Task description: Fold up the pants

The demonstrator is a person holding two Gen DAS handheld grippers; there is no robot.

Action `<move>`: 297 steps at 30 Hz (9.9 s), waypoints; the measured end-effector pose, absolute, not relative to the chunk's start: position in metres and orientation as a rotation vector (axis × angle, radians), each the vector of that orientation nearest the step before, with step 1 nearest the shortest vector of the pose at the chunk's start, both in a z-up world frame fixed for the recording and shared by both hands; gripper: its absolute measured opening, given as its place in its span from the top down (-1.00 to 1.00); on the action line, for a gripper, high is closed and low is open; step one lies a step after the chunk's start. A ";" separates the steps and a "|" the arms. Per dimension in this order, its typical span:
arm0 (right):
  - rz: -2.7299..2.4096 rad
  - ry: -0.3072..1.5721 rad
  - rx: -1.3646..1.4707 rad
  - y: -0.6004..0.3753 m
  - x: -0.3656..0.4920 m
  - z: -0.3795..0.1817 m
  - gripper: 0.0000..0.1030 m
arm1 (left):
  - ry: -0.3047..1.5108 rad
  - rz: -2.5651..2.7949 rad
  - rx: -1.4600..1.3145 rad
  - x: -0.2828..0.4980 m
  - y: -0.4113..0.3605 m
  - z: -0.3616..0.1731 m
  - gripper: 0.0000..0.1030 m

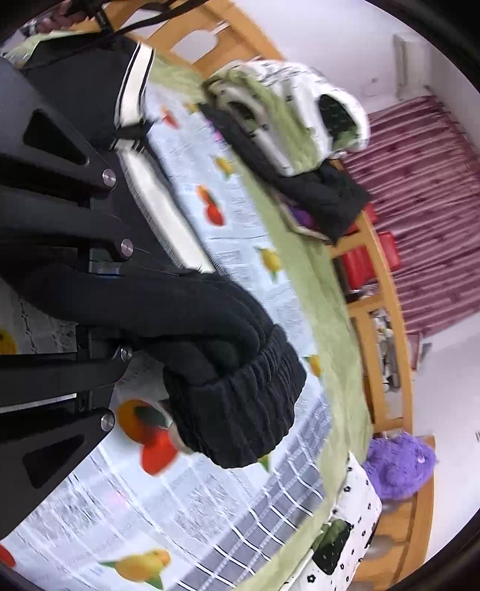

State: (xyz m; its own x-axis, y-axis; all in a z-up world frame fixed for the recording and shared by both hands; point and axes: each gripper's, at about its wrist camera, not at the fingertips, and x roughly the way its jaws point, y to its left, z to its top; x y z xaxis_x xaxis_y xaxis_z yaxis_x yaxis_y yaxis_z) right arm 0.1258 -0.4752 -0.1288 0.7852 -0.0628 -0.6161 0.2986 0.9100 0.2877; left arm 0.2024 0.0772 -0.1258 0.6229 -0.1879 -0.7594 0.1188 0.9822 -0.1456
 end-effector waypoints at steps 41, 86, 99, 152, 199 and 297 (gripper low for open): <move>-0.072 0.802 0.086 -0.307 0.024 -0.116 -0.40 | 0.948 -0.071 -0.196 0.023 0.095 -0.166 0.15; 0.032 0.820 0.219 -0.363 -0.020 -0.154 -0.24 | 0.657 0.066 -0.154 0.059 0.016 -0.098 0.77; -0.114 0.787 0.237 -0.448 -0.044 -0.144 -0.24 | 0.592 -0.403 0.044 0.067 -0.207 -0.029 0.84; -0.262 0.702 0.356 -0.562 0.075 -0.154 0.80 | 0.963 -0.487 -0.080 0.096 -0.148 -0.130 0.32; -0.014 0.830 0.351 -0.588 0.158 -0.177 0.09 | 1.041 -0.619 -0.350 0.205 -0.199 -0.180 0.64; 0.092 0.852 0.042 -0.300 0.052 -0.172 0.22 | 0.977 -0.209 -0.093 0.049 -0.011 -0.150 0.06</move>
